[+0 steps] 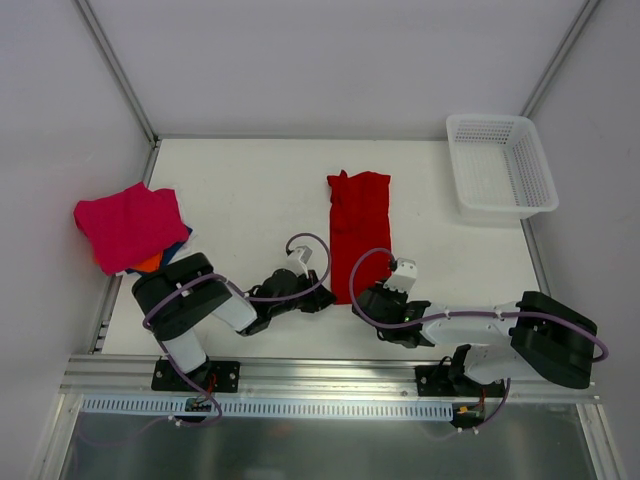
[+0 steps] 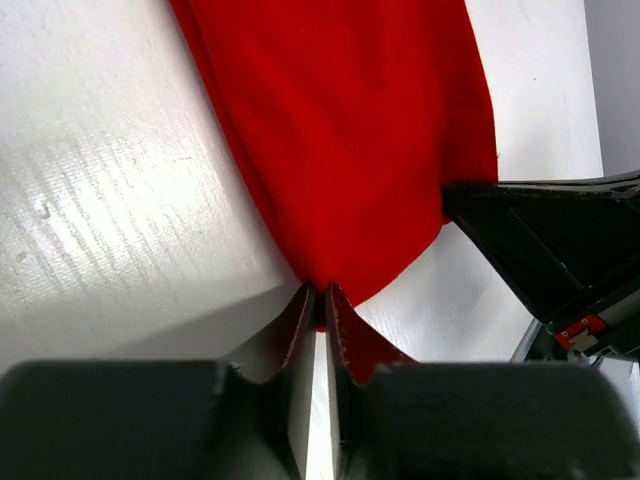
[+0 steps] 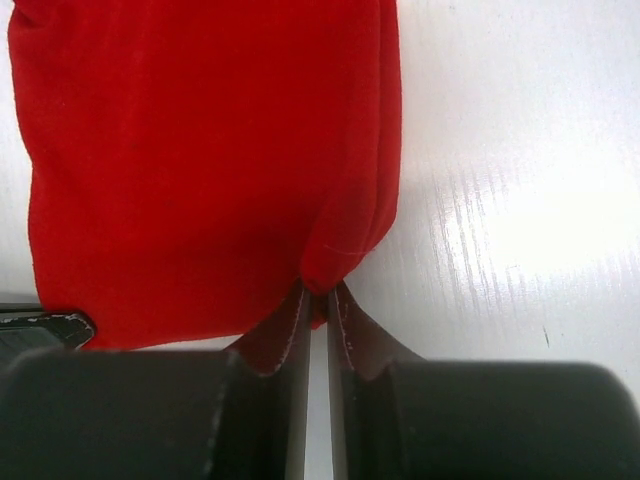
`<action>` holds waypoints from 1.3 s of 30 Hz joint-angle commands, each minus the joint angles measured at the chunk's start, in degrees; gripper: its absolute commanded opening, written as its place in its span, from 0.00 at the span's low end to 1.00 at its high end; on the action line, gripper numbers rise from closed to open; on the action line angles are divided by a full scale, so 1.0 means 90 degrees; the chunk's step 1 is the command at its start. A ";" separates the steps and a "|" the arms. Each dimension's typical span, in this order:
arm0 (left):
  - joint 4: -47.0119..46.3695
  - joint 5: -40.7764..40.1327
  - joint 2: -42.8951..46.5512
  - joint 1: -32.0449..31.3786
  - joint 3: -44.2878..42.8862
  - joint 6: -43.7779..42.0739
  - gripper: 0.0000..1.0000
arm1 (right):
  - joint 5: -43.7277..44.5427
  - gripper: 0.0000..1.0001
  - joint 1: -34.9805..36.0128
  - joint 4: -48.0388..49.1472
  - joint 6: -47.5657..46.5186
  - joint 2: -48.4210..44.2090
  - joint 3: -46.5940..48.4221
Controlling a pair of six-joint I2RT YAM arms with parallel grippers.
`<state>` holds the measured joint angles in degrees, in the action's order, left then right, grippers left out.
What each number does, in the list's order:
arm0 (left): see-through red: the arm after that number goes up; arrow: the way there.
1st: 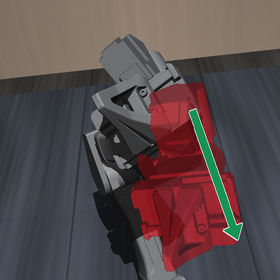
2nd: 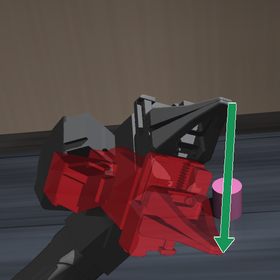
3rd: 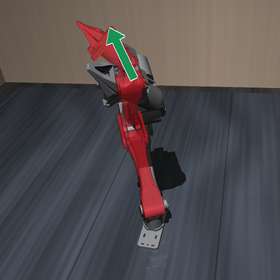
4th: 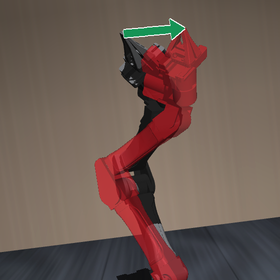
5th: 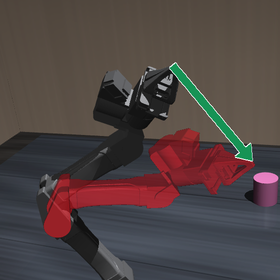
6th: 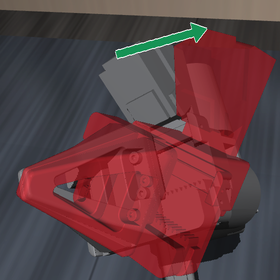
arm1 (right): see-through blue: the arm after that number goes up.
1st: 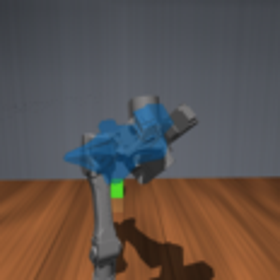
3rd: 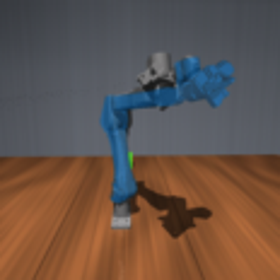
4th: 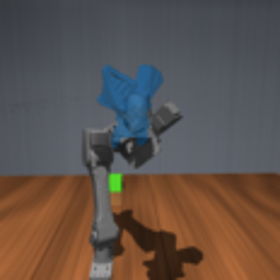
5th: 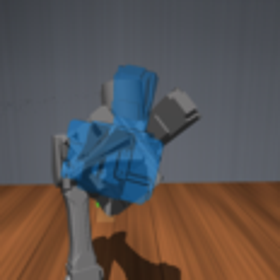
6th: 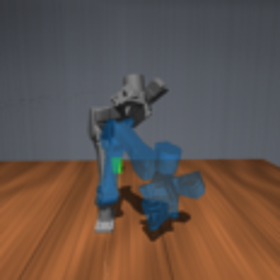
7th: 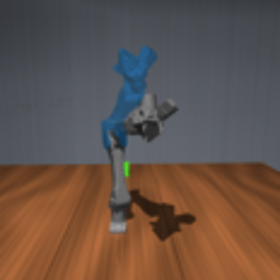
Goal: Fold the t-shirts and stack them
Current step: Fold the tshirt
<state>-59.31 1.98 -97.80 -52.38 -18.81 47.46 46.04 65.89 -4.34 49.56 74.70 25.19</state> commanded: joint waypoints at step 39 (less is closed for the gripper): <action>0.5701 -0.1850 0.2381 -0.0176 -0.1804 -0.0986 0.00 | 0.1310 0.02 0.0385 -0.1852 -0.0955 0.0127 0.2025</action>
<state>-11.53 -10.79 -74.85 -54.65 -30.72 42.48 52.66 71.40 -18.68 46.17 74.15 40.05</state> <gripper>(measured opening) 0.010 0.098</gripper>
